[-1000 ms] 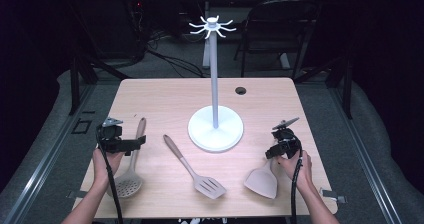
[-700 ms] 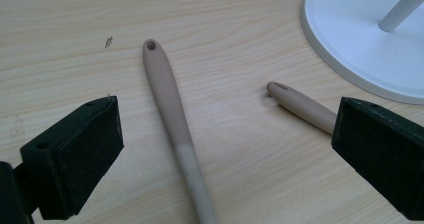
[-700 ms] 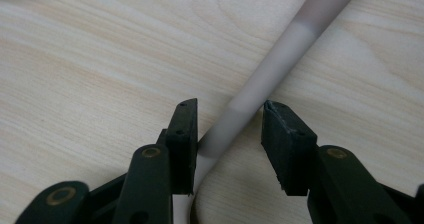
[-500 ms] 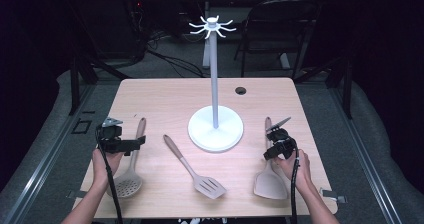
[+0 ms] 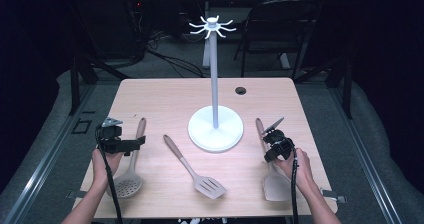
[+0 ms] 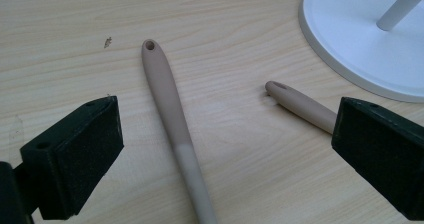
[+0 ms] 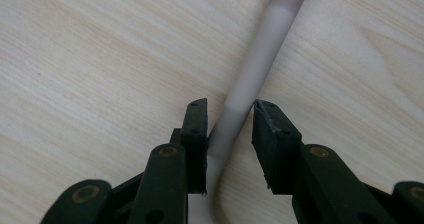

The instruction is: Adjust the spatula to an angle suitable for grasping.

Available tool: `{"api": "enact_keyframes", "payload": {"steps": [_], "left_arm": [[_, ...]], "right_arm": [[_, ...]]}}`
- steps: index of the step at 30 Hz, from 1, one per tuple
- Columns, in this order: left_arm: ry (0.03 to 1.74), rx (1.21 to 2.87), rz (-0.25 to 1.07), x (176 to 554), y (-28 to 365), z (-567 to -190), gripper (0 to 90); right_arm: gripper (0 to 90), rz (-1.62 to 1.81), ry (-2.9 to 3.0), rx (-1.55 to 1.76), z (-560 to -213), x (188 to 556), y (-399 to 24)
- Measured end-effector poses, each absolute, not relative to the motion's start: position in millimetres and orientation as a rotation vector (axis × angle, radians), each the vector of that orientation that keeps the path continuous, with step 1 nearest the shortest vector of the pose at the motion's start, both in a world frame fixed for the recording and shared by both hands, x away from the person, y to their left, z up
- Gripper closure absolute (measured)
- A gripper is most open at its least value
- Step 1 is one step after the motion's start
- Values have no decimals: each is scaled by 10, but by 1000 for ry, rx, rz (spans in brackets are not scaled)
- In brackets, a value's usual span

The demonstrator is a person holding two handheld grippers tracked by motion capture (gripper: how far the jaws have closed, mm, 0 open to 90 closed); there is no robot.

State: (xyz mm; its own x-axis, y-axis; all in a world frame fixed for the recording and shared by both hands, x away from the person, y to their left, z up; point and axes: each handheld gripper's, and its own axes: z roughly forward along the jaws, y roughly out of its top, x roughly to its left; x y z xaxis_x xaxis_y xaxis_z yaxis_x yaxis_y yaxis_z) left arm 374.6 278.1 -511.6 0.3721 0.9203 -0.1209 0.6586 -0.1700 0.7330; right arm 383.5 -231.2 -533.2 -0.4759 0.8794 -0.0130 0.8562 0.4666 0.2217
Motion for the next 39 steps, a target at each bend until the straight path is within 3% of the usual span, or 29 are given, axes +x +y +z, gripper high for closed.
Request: {"api": "enact_keyframes", "payload": {"steps": [9,12,39], "left_arm": [[1361,1916,459,3751,2766,-5119,0],[1360,1917,461,3752,2765,-5118,0],[1352,1915,450,3753,2761,-5119,0]], "right_arm": [[649,379,2546,1635,-5359,3858,-2355],[691,362,2537,1657,-5372,3933,-2347],[762,288,2530,1666,-5377,4083,-2366]]}}
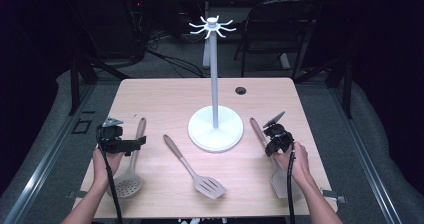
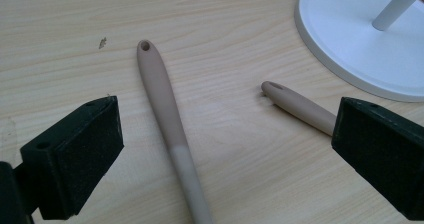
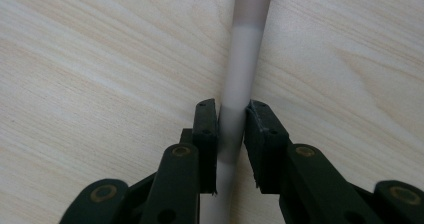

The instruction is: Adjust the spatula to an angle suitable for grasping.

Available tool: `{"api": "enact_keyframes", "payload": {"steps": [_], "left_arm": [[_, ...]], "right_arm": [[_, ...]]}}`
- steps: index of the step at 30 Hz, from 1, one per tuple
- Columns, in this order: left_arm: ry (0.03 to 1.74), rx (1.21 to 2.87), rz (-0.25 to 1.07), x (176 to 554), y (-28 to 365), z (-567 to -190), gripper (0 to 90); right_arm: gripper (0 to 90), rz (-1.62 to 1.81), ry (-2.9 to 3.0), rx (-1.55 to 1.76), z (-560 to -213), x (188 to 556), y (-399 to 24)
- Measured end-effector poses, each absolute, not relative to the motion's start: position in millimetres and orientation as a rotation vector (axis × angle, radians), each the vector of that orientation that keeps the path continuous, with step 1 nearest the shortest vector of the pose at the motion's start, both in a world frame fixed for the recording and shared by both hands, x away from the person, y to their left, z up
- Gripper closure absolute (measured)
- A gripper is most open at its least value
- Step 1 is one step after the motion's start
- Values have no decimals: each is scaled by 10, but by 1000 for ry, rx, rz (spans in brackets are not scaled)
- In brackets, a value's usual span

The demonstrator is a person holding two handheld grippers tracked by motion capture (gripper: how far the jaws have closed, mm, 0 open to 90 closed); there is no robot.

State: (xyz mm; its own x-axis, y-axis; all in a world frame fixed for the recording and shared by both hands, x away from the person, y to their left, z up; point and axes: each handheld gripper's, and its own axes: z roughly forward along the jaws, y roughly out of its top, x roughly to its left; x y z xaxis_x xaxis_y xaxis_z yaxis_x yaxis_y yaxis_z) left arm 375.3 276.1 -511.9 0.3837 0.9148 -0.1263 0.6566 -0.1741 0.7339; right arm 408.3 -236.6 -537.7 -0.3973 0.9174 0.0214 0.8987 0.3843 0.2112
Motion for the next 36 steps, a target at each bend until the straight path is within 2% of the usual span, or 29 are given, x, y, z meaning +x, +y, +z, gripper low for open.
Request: {"api": "enact_keyframes", "payload": {"steps": [3,36], "left_arm": [[1344,1926,449,3751,2743,-5113,0],[1328,1916,444,3738,2707,-5094,0]], "right_arm": [[791,345,2521,1704,-5382,4078,-2418],[790,757,2415,1483,-4912,3677,-2472]]}}
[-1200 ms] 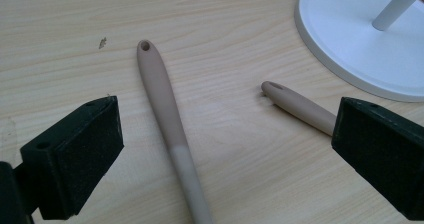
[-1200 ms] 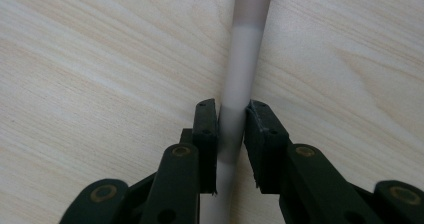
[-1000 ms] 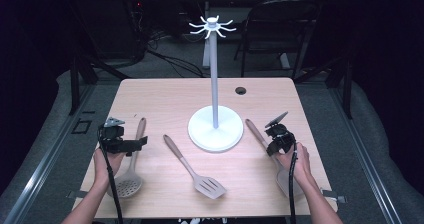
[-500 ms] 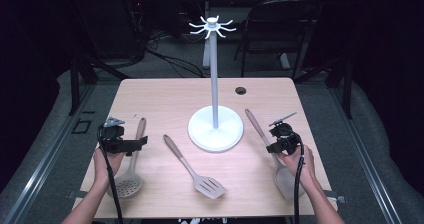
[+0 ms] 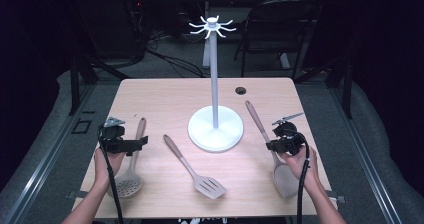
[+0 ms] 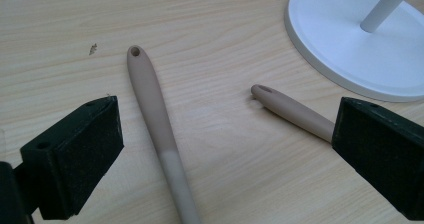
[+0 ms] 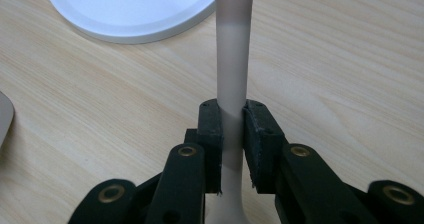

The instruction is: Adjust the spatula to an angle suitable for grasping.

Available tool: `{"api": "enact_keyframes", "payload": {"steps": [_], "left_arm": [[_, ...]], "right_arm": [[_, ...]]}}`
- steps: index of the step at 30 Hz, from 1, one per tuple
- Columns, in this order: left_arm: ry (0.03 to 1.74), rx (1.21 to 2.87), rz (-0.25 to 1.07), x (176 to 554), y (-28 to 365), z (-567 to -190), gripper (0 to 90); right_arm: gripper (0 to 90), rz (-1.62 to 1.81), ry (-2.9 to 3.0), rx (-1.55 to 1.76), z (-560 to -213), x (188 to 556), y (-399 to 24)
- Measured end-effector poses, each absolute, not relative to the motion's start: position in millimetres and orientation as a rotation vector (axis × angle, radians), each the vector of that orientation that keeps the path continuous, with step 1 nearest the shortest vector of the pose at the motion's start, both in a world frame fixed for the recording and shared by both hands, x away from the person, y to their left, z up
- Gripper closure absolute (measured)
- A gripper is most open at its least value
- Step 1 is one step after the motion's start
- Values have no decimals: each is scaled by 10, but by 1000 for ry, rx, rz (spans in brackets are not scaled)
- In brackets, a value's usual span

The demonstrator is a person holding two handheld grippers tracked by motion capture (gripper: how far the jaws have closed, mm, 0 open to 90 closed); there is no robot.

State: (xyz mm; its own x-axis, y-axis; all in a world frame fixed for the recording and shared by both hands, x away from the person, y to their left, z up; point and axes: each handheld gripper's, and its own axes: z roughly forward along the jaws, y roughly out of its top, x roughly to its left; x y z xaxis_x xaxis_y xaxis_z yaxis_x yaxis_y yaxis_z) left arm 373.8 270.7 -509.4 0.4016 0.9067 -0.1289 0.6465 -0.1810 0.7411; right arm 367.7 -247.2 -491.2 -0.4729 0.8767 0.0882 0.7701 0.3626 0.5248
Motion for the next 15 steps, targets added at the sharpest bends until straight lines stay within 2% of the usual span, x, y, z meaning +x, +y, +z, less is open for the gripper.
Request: {"api": "enact_keyframes", "payload": {"steps": [15], "left_arm": [[1310,1896,445,3706,2678,-5027,0]], "right_arm": [[790,846,2392,1373,-4785,3578,-2376]]}}
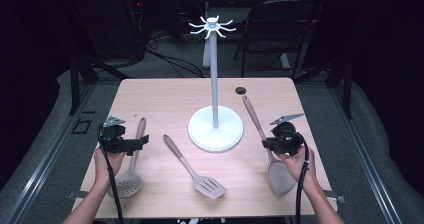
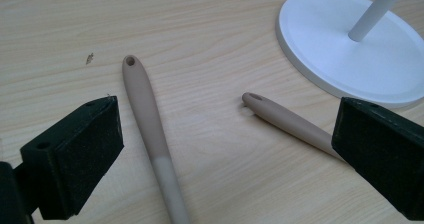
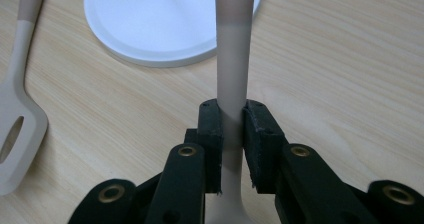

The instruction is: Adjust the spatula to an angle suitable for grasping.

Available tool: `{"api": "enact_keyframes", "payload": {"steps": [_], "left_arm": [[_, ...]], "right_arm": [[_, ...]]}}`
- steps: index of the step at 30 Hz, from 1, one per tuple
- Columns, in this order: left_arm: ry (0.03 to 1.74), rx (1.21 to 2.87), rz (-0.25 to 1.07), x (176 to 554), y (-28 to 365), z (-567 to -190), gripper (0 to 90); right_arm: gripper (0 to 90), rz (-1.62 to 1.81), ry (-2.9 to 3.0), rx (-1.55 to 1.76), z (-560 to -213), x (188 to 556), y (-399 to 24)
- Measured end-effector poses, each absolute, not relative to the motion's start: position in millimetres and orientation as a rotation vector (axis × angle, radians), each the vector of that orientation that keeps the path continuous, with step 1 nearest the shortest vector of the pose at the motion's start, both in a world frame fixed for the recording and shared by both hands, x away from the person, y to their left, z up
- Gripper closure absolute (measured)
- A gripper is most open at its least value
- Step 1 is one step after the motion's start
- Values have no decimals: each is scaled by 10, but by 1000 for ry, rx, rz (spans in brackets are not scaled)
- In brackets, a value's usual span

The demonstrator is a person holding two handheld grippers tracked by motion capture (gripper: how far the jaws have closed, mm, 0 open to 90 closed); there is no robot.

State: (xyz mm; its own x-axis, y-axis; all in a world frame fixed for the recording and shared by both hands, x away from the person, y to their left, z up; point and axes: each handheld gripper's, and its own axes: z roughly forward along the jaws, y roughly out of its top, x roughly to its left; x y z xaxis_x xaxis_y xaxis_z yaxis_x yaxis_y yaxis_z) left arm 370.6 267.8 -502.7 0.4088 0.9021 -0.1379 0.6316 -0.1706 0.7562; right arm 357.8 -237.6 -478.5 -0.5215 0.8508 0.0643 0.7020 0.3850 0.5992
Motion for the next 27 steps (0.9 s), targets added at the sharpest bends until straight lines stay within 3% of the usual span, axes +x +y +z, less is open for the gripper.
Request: {"api": "enact_keyframes", "payload": {"steps": [27], "left_arm": [[1273,1899,444,3677,2548,-4936,0]], "right_arm": [[790,991,2352,1168,-4663,3372,-2160]]}}
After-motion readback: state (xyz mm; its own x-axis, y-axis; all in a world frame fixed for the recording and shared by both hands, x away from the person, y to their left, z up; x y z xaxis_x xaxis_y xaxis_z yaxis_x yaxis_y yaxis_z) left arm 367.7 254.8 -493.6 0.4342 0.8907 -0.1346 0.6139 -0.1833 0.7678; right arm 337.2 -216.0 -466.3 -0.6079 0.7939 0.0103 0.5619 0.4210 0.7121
